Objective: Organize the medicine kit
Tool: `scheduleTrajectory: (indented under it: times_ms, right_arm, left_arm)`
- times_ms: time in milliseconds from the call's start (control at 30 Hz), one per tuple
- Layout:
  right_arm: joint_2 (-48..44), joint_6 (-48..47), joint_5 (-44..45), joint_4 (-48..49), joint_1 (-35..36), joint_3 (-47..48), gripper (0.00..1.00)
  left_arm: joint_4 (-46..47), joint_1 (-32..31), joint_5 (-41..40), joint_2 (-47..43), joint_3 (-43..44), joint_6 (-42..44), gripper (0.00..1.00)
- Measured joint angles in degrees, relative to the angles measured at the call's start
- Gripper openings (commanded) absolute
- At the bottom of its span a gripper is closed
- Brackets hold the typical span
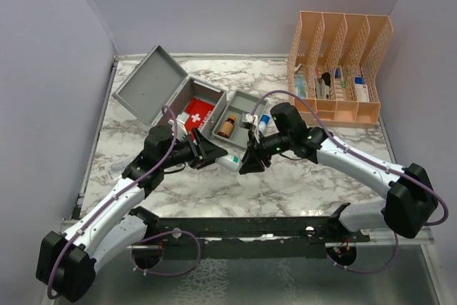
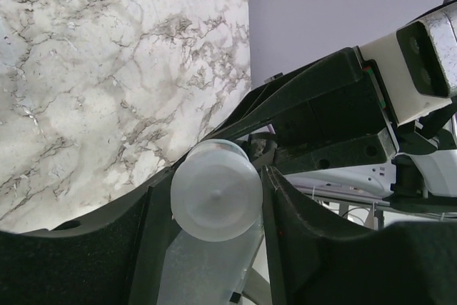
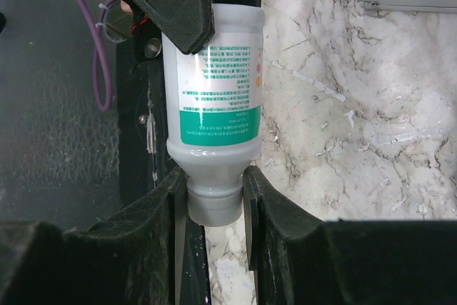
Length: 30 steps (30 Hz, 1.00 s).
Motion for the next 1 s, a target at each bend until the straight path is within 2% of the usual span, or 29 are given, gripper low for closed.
scheduleTrajectory:
  times_ms: [33,67,167,267,433,600,700,767,867,1000]
  right_arm:
    - [0.0,0.02,0.0,0.0,0.0,0.0,0.11]
    - [0.0,0.07,0.02,-0.04,0.0,0.0,0.2]
    - [0.0,0.81,0.11,-0.28,0.0,0.0,0.36]
    - [-0.35,2.34,0.22,-0.52,0.15,0.11,0.45]
    - [-4.63,5.7,1.79,-0.07,0.24,0.11,0.71]
    - [-9.6,9.31,6.73,0.92,0.24,0.09,0.73]
    - [-12.46,16.31,13.29,2.6,0.26,-0.17,0.71]
    - [-14.14,22.95,17.62,3.91,0.26,-0.52,0.68]
    - [-15.85,37.92,24.55,5.49,0.26,-1.05,0.66]
    - [-15.98,58.51,29.2,10.82,0.26,-5.03,0.67]
  left_arm:
    - [0.11,0.0,0.13,0.02,-0.02,0.02,0.37]
    - [0.15,0.0,0.17,0.02,-0.09,0.04,0.35]
    - [0.35,0.0,0.2,-0.04,-0.31,0.24,0.32]
    - [0.63,-0.02,0.17,-0.61,-0.63,0.22,0.28]
    - [2.01,-0.04,0.59,-1.79,-0.92,0.76,0.27]
    - [1.95,-0.04,0.31,-2.08,-0.76,3.1,0.27]
    - [1.57,-0.04,-1.77,-3.06,0.07,6.32,0.26]
    - [1.22,-0.15,-4.48,-3.91,1.4,9.51,0.26]
    - [2.12,-0.28,-9.68,-5.42,3.21,15.34,0.25]
    - [5.46,-0.28,-17.29,-7.67,3.45,24.35,0.25]
